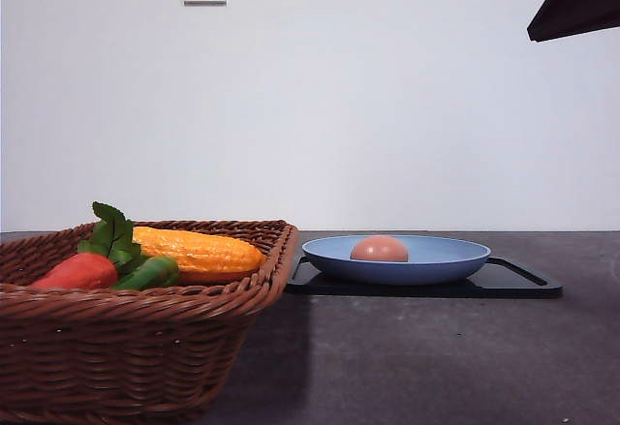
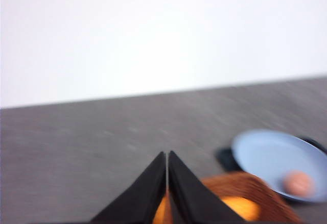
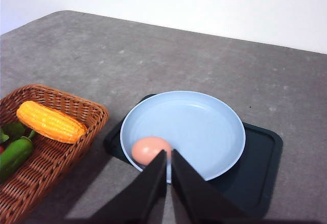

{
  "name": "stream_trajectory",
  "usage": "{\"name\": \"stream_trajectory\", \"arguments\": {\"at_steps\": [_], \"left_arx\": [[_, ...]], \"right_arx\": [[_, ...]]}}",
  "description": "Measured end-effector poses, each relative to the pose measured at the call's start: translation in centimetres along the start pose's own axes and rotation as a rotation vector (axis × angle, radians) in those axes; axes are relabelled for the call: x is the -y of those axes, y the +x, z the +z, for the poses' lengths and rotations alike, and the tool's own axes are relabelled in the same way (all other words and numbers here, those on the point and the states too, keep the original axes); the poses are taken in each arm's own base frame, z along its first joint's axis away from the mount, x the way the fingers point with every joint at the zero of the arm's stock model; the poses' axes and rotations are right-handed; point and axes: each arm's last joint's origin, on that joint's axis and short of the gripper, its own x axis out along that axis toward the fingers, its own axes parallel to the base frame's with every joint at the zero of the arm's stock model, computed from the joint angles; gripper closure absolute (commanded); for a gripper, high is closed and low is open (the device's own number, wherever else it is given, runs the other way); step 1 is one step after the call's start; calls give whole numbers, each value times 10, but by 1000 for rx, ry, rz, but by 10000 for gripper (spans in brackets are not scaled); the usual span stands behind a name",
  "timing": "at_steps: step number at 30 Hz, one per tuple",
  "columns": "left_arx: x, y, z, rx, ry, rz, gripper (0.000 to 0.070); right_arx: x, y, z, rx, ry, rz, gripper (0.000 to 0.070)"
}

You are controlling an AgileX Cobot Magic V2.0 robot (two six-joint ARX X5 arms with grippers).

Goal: Transfer egg from basket to plate and serve

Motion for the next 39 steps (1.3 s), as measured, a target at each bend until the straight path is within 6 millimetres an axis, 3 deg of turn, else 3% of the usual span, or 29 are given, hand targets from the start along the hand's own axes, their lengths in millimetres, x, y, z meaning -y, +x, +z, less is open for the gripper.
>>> {"name": "stream_trajectory", "arguments": {"at_steps": [9,18,24,39], "left_arx": [[-27,-7,-71,2,-44,289,700],[-35,-2,-127,-74,-103,364,700],[-36,0,-140,-101,-107,364,700],[-36,1,-141,-90,-109,363,700]], "right_arx": [[0,0,0,0,0,0,700],[0,0,0,0,0,0,700],[0,0,0,1,0,0,700],[0,0,0,1,0,-2,700]]}}
